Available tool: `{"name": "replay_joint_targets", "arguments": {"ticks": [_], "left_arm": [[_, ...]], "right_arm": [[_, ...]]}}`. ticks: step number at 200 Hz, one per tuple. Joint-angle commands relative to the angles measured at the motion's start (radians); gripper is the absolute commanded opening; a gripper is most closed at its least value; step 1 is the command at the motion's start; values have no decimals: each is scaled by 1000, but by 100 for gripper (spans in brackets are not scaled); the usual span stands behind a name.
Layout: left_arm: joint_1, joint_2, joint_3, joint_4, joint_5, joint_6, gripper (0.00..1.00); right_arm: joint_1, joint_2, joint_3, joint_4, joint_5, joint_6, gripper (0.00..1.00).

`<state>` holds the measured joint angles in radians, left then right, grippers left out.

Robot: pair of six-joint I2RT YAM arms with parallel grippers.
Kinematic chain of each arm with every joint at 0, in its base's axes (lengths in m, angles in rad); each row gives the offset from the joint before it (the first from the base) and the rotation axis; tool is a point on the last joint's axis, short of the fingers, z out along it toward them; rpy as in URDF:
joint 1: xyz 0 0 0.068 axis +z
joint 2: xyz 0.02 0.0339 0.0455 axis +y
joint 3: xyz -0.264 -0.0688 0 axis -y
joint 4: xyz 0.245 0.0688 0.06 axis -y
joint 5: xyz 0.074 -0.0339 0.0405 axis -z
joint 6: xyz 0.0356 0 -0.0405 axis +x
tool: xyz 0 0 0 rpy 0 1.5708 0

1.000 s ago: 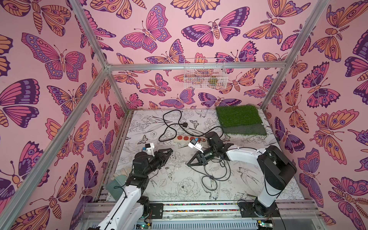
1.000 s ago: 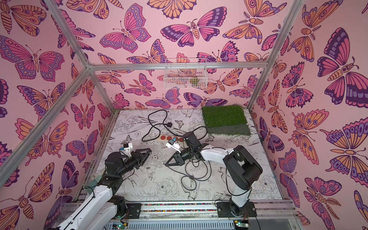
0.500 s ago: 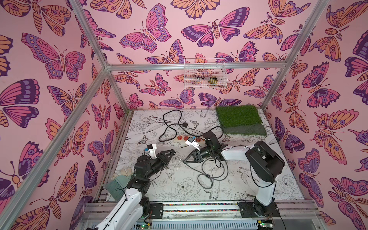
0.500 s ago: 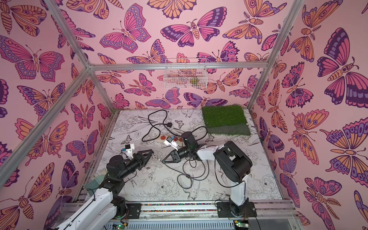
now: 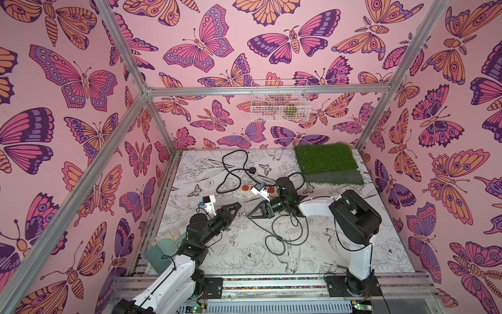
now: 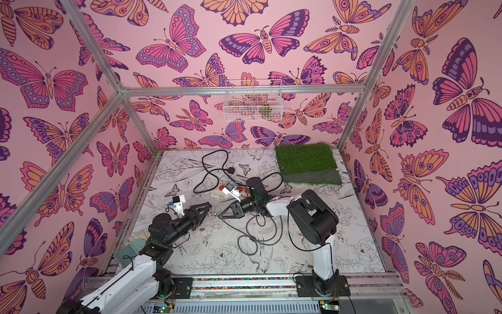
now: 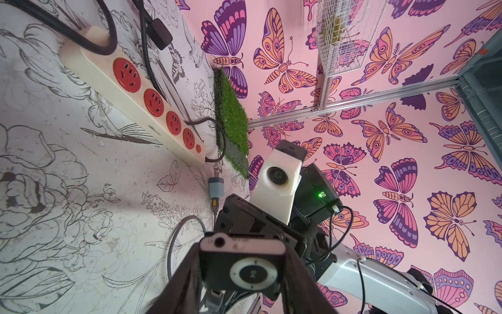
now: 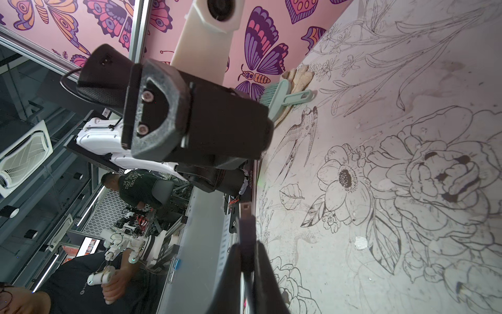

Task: Charge mp3
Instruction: Insert the charging cable into the MP3 player.

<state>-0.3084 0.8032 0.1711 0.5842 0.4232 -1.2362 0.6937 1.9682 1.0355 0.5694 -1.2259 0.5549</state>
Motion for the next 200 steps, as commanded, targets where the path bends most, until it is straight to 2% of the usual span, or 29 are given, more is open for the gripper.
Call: {"name": "replay_joint_targets", "arguments": {"ticks": [1, 54, 96, 126, 154, 200], "left_arm": [[-11, 5, -19, 66, -8, 10, 0], [-26, 40, -50, 126, -27, 14, 0], [-49, 75, -129, 383, -111, 21, 0], [-57, 100, -140, 445, -121, 27, 0], [-80, 144, -187, 615, -173, 38, 0], [-104, 181, -187, 642, -184, 45, 0]], "right_arm": [[-11, 18, 35, 59, -23, 34, 0], [-11, 22, 41, 86, -23, 59, 0], [-11, 24, 32, 108, -23, 73, 0], [-11, 23, 25, 122, -24, 81, 0], [-11, 26, 27, 129, -30, 91, 0], [-10, 24, 26, 152, -34, 112, 0]]}}
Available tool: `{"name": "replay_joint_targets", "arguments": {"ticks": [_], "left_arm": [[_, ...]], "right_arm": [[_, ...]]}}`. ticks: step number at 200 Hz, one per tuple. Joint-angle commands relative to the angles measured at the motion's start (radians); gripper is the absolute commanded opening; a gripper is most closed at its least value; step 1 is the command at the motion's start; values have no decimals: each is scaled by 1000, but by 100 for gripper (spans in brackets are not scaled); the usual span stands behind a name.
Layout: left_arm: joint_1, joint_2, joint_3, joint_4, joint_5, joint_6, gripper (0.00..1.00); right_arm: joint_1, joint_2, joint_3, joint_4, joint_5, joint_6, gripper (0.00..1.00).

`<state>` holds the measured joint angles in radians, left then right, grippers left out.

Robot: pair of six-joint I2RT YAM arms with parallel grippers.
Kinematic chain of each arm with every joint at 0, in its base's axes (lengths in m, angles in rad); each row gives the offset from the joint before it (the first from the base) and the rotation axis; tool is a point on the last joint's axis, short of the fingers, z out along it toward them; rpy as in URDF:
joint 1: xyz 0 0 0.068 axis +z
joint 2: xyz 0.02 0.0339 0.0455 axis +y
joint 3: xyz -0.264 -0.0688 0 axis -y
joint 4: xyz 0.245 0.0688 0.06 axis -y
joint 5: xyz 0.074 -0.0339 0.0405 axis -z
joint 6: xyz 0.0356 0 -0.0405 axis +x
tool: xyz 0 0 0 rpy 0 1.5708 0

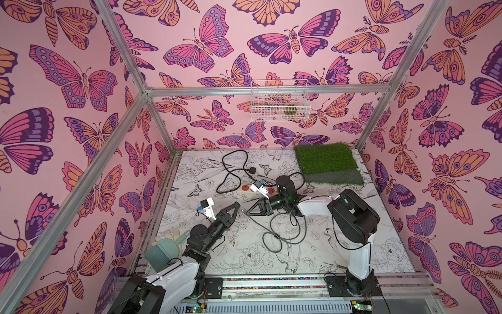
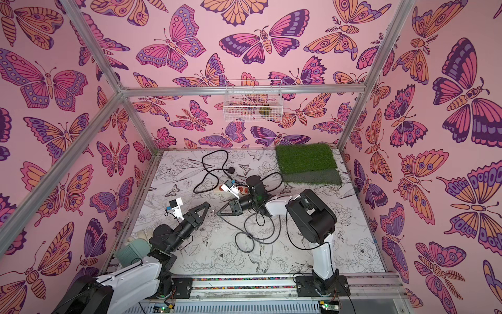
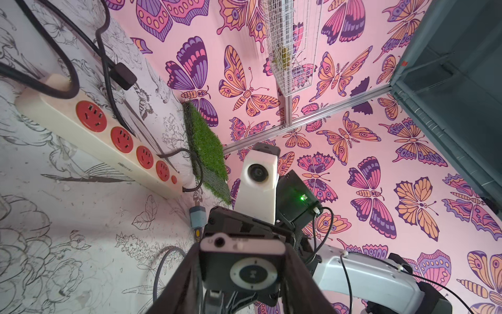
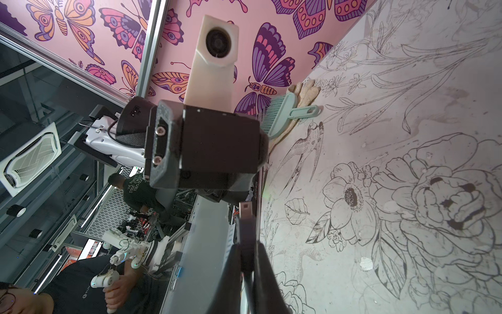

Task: Charge mp3
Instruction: Insert the charging cable into the MP3 player.

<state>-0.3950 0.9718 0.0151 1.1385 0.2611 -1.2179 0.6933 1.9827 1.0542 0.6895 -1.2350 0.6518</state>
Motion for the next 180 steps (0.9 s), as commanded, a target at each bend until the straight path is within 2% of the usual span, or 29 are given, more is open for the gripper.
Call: {"name": "replay_joint_targets", "arguments": {"ticks": [1, 180], "left_arm": [[-18, 13, -31, 89, -22, 27, 0], [-57, 46, -62, 110, -45, 52, 0]], "right_arm": [[-10, 9, 7, 32, -24, 16, 0], [-9, -27, -4, 91, -21, 57, 0]]}}
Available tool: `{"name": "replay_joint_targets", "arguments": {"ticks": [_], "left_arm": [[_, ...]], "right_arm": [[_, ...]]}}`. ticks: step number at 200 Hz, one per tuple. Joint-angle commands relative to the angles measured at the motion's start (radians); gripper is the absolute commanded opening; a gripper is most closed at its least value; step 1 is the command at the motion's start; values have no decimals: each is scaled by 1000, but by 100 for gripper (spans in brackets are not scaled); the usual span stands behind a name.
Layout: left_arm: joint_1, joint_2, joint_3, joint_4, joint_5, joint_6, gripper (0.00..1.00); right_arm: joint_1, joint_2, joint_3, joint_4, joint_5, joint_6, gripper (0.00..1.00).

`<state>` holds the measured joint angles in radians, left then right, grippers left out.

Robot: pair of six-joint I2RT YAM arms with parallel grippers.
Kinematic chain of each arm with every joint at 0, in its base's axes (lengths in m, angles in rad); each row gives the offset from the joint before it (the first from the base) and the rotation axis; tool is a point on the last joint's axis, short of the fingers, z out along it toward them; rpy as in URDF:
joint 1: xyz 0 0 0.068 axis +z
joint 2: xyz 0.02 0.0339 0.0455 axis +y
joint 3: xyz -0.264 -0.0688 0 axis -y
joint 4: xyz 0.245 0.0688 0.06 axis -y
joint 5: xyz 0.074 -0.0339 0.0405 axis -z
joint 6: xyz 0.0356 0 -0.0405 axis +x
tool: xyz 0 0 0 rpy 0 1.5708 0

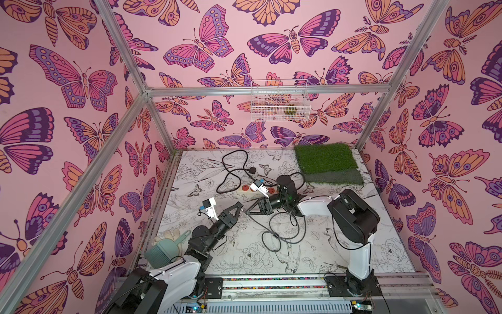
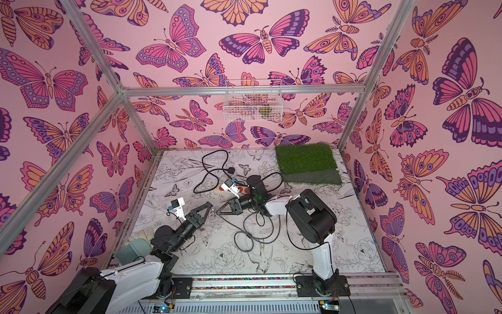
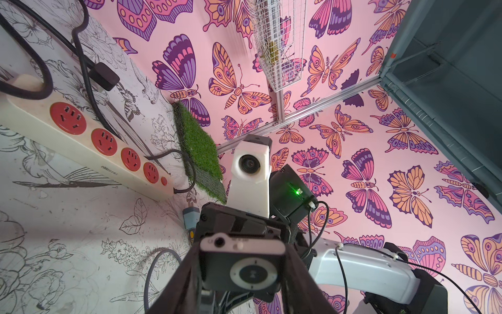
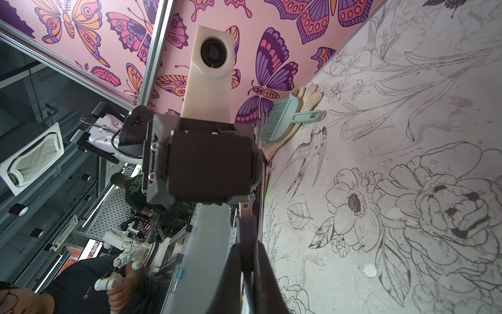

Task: Charge mp3
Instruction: Insert the charging cable into the MP3 player.

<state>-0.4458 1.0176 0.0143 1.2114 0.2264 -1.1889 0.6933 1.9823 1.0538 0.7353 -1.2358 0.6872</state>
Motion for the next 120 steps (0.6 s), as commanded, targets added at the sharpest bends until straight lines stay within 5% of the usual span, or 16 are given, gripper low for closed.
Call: {"name": "replay_joint_targets", "arguments": {"ticks": [1, 120], "left_arm": [[-7, 0, -61, 37, -10, 23, 0], [-20, -7, -65, 33, -9, 29, 0]], "right_arm": [[-9, -27, -3, 46, -21, 21, 0], [-9, -39, 7, 51, -18, 30, 0]]}}
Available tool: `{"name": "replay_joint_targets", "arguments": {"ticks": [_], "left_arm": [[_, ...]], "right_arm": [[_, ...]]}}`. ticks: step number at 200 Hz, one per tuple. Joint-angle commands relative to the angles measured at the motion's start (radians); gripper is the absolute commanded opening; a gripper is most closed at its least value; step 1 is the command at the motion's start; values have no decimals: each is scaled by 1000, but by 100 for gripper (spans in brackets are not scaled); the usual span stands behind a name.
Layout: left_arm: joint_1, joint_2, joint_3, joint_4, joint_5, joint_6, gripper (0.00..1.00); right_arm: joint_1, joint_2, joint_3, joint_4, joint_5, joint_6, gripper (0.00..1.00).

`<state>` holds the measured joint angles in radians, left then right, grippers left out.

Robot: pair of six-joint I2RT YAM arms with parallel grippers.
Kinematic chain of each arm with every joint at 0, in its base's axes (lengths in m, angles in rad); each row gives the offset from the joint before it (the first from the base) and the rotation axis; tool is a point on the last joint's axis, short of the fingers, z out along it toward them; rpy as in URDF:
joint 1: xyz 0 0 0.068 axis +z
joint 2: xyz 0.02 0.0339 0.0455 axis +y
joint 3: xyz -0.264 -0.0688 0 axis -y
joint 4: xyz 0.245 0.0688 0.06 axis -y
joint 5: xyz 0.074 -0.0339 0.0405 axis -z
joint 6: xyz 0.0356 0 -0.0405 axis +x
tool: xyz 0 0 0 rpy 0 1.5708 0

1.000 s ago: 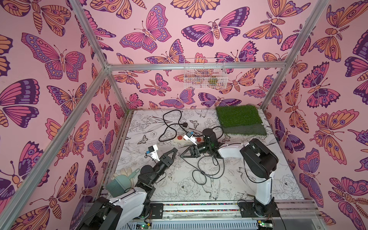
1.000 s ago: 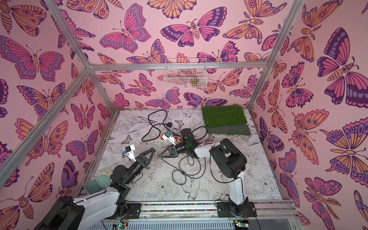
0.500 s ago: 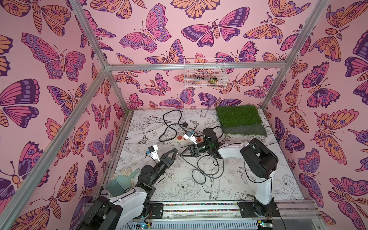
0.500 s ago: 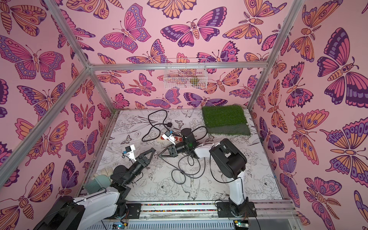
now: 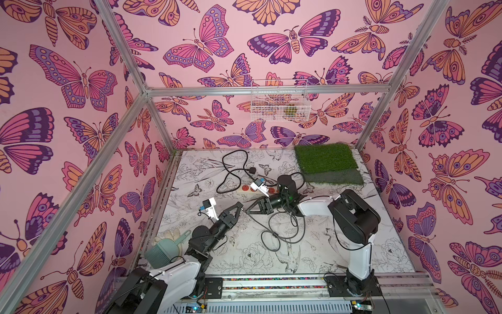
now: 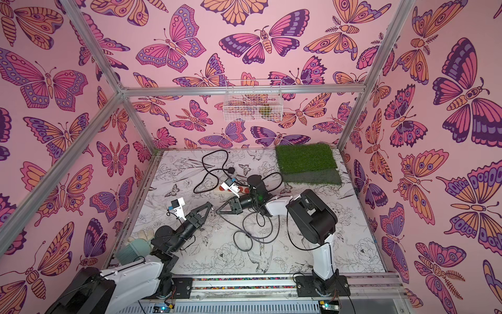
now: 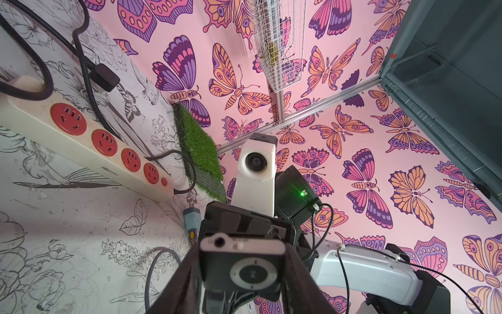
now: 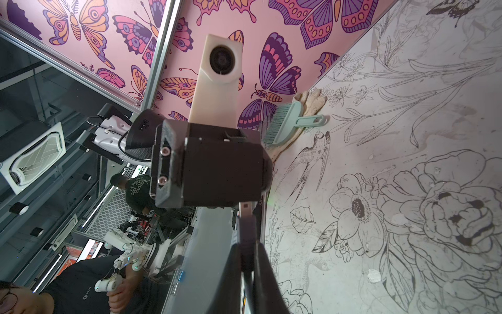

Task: Charge mp3
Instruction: Insert the charging cable into the MP3 player.

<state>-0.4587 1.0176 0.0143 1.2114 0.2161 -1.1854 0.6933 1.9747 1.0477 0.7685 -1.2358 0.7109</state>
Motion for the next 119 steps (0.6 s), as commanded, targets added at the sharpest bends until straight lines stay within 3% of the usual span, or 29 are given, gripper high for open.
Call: {"name": "replay_joint_targets", "arguments": {"ticks": [1, 119], "left_arm": [[-7, -7, -65, 34, 1, 26, 0], [-15, -17, -65, 30, 6, 39, 0]], "right_arm": [[-8, -31, 14, 17, -18, 5, 0], [-9, -34, 17, 57, -7, 38, 0]]}}
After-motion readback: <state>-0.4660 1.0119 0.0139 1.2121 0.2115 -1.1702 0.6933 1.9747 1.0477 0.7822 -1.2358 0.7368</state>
